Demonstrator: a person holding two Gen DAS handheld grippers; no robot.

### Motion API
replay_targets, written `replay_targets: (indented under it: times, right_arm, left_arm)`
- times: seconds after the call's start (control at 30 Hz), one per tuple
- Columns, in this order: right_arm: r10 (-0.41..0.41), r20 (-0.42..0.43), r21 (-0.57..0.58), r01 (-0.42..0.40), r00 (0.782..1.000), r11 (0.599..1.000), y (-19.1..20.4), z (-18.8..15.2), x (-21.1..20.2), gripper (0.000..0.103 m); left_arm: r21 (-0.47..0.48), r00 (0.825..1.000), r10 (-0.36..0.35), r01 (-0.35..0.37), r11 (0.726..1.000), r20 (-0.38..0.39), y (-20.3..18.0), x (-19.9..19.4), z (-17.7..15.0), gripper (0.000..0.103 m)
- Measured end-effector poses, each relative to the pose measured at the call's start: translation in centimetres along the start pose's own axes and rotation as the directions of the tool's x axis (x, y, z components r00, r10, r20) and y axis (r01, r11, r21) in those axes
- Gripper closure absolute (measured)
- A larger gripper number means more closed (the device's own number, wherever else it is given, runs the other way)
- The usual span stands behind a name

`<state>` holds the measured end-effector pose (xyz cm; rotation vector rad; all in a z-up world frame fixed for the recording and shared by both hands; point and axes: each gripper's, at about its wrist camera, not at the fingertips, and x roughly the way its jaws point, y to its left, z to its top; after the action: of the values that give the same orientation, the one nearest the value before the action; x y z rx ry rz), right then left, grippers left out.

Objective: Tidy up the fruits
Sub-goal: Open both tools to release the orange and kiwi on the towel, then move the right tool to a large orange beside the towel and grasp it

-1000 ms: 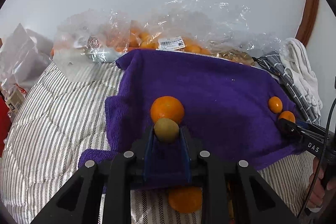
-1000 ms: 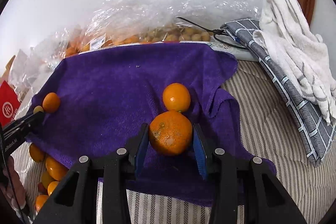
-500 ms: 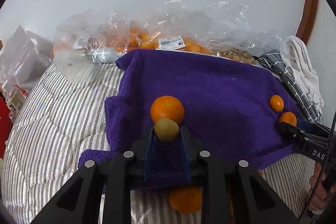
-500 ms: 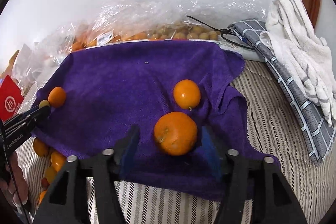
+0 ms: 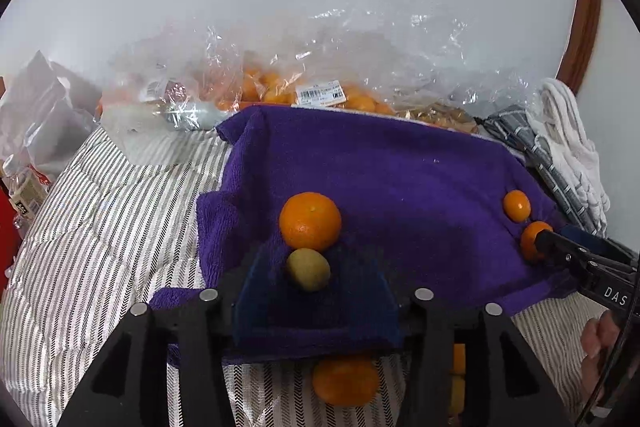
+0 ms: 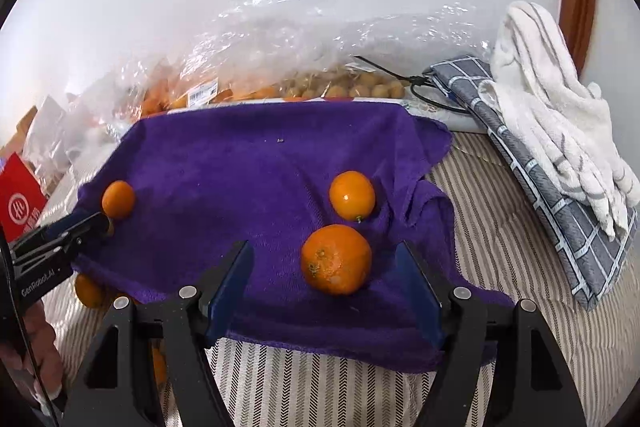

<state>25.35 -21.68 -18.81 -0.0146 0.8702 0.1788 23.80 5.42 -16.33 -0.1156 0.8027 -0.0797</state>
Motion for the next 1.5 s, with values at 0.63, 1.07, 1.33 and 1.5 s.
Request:
replay_targets:
  times: [0.63,1.07,1.33,1.5]
  right_arm:
    - [0.142,0.033,-0.015,-0.141,0.989,0.990,2.5,0.0,-4.6,0.030]
    - [0.297,-0.080,-0.175,-0.307,0.951,0.935,8.8,-7.6,-8.0,0.036]
    - [0.236,-0.164,-0.241,-0.270,0.958,0.932,11.5,-9.4,-5.5,0.041]
    - [0.221,-0.168,-0.203,-0.253,0.961,0.946,11.5,-9.4,-4.2,0.049]
  left_arm:
    - [-0.020,0.997,0.013,-0.012,1.000,0.079,1.9,-3.9,-1.2,0.046]
    - [-0.082,1.000,-0.004,0.002,0.997,-0.023,5.9,-7.3,-6.0,0.042]
    - [-0.089,0.999,0.008,-0.012,0.996,-0.036,6.3,-7.6,-6.6,0.041]
    - [-0.075,0.999,0.007,-0.010,0.997,-0.046,6.0,-7.4,-6.5,0.041]
